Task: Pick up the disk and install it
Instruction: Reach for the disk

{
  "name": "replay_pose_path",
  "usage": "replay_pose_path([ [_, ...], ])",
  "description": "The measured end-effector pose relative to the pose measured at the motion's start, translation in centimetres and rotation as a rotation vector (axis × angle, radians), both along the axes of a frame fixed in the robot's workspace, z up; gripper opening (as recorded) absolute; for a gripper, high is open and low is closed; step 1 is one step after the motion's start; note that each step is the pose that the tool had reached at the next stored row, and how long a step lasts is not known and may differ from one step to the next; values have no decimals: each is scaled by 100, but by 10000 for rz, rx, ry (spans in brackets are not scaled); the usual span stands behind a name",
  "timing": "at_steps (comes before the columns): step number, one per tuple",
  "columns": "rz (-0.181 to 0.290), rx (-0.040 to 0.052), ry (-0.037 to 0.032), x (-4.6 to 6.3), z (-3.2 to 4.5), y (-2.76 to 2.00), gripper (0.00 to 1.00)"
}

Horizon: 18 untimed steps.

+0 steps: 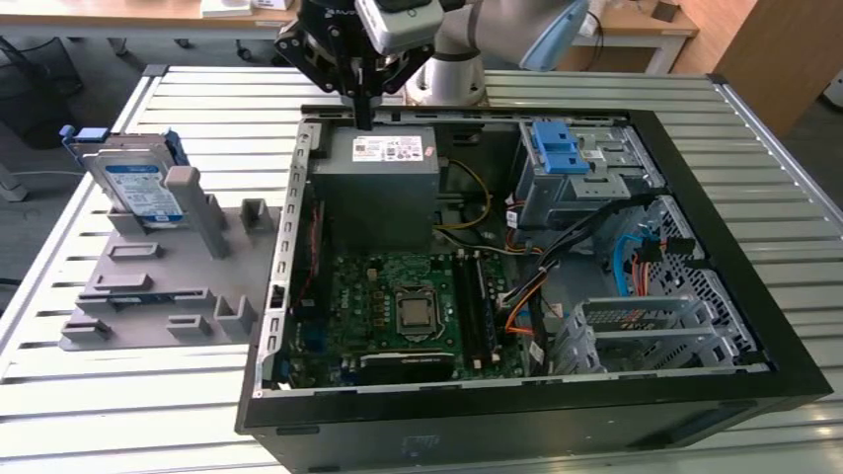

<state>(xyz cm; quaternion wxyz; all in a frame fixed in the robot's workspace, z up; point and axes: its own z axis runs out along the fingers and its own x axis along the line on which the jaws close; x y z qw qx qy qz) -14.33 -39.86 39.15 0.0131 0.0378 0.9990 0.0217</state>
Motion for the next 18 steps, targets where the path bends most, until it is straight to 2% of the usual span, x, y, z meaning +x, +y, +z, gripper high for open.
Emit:
replay_pose_path([
  [7, -1, 0, 0, -84, -3, 6, 11],
  [18, -1, 1, -1, -279, -6, 12, 11],
])
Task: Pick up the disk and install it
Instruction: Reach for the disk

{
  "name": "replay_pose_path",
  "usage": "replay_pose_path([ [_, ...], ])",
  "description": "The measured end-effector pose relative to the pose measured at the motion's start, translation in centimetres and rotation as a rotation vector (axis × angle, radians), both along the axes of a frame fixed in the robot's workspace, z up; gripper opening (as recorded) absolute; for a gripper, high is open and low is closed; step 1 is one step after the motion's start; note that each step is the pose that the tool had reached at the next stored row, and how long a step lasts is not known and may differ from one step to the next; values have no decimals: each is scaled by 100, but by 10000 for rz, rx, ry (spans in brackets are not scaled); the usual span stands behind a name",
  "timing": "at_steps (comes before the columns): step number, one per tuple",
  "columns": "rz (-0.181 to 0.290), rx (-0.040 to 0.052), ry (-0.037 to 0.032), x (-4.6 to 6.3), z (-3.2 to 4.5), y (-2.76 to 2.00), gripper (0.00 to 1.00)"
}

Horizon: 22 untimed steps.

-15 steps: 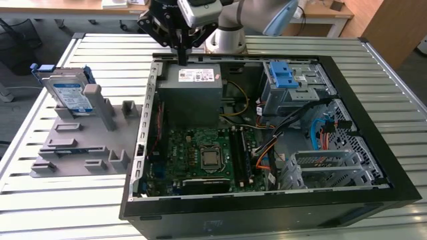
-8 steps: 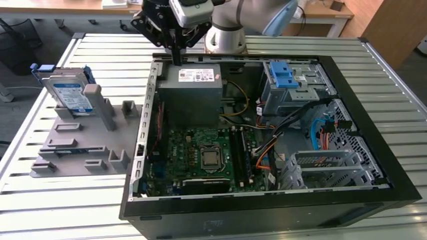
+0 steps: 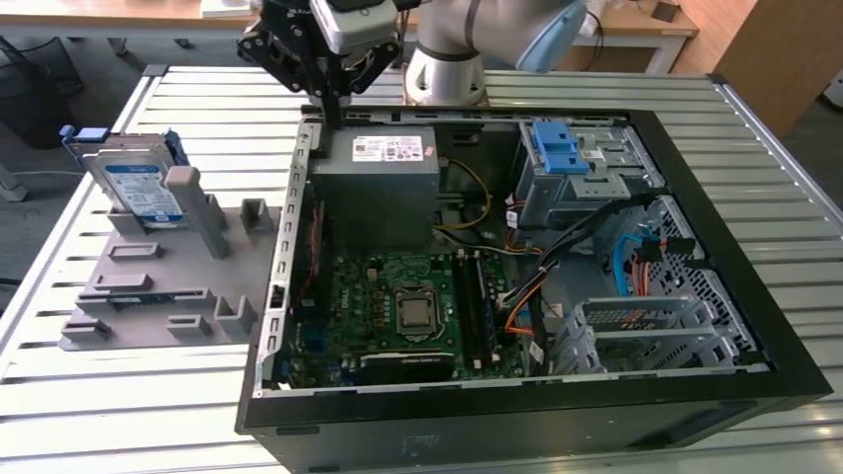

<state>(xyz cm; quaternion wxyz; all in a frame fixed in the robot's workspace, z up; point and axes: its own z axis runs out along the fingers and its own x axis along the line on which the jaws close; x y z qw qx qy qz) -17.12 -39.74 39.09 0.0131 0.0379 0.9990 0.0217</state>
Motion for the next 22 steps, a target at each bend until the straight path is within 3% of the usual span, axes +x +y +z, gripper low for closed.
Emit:
replay_pose_path([
  [6, 46, -1, 1, -54, -1, 13, 11],
  [12, 571, -1, 0, -71, -4, 20, 11],
  [22, 593, -1, 0, -263, -10, 39, 11],
])
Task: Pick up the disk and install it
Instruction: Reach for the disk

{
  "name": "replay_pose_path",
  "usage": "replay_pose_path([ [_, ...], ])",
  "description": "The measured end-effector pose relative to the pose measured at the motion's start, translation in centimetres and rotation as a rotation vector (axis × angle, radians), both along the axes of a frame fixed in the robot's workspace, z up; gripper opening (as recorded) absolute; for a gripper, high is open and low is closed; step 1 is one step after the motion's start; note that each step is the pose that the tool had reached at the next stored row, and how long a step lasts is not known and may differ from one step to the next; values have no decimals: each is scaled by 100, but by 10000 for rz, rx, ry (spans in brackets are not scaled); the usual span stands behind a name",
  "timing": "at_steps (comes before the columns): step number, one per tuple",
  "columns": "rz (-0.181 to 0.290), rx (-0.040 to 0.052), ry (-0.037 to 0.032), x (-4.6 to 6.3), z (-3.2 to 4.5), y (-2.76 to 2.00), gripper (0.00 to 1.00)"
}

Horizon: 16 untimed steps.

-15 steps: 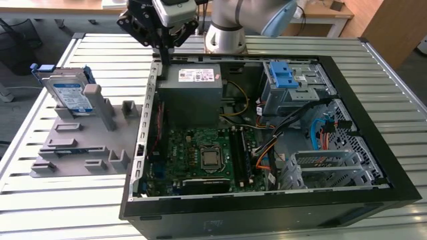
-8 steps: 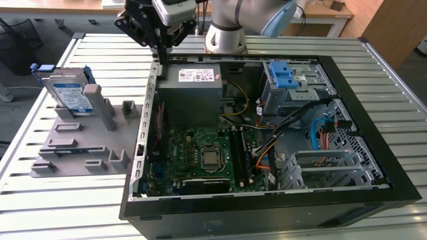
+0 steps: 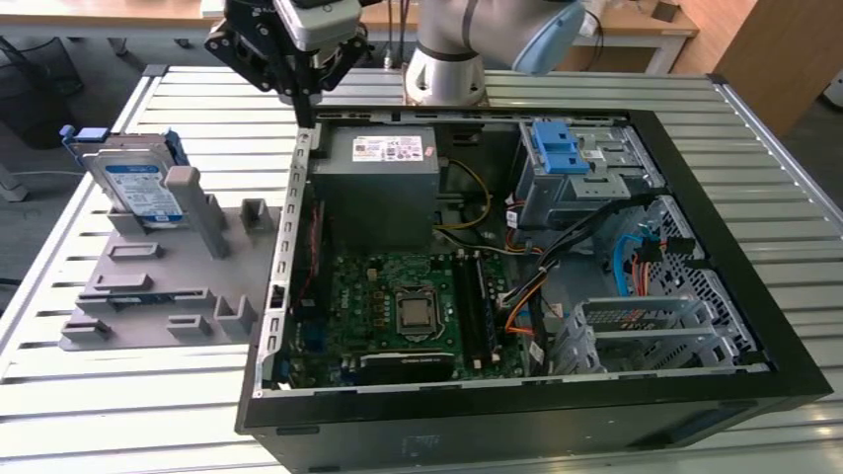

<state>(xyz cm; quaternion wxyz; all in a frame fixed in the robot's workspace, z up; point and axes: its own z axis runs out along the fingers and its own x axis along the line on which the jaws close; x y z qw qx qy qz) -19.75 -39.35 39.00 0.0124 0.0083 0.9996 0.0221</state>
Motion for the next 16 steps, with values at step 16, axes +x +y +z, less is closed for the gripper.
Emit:
replay_pose_path([
  [16, 1, 0, 1, -190, -5, 18, 11],
])
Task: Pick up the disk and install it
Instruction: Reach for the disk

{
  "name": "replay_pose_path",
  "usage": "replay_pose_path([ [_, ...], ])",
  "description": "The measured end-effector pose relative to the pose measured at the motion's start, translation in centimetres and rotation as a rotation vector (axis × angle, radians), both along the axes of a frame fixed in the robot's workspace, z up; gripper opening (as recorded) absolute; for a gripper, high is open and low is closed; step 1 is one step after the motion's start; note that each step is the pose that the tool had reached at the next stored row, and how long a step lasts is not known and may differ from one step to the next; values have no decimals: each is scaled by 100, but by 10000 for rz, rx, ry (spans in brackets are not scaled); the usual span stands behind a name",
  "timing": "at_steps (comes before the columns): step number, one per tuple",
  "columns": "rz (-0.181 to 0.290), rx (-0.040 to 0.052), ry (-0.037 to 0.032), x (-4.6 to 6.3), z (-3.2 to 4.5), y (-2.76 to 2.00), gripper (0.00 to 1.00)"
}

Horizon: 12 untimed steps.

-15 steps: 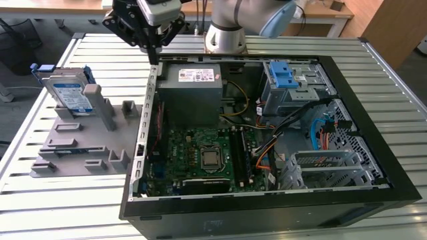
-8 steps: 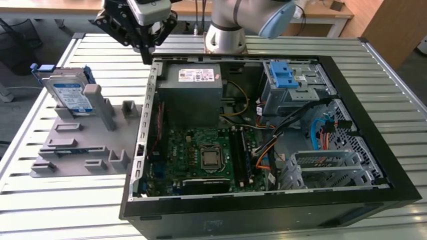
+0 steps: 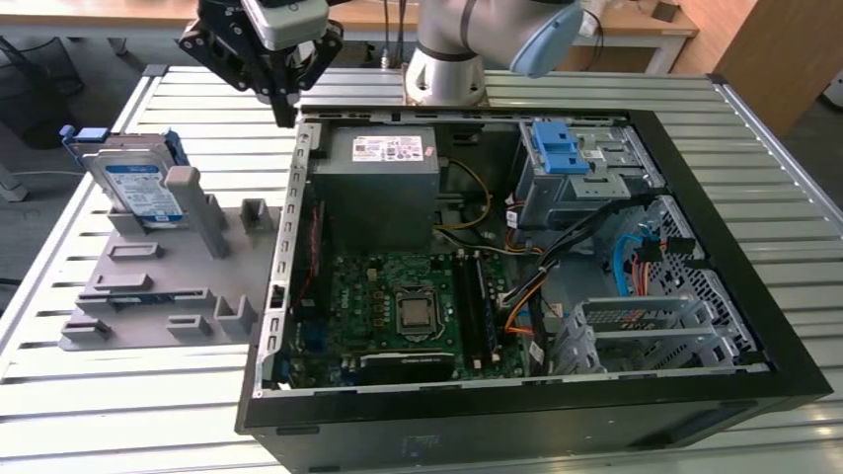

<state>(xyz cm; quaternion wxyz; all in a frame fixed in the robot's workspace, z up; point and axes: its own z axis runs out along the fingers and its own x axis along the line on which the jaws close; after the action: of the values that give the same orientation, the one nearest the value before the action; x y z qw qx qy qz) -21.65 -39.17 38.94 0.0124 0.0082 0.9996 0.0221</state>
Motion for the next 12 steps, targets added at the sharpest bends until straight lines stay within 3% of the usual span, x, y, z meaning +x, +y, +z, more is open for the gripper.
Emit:
replay_pose_path([
  [12, -2, 0, -1, -62, -1, 11, 11],
])
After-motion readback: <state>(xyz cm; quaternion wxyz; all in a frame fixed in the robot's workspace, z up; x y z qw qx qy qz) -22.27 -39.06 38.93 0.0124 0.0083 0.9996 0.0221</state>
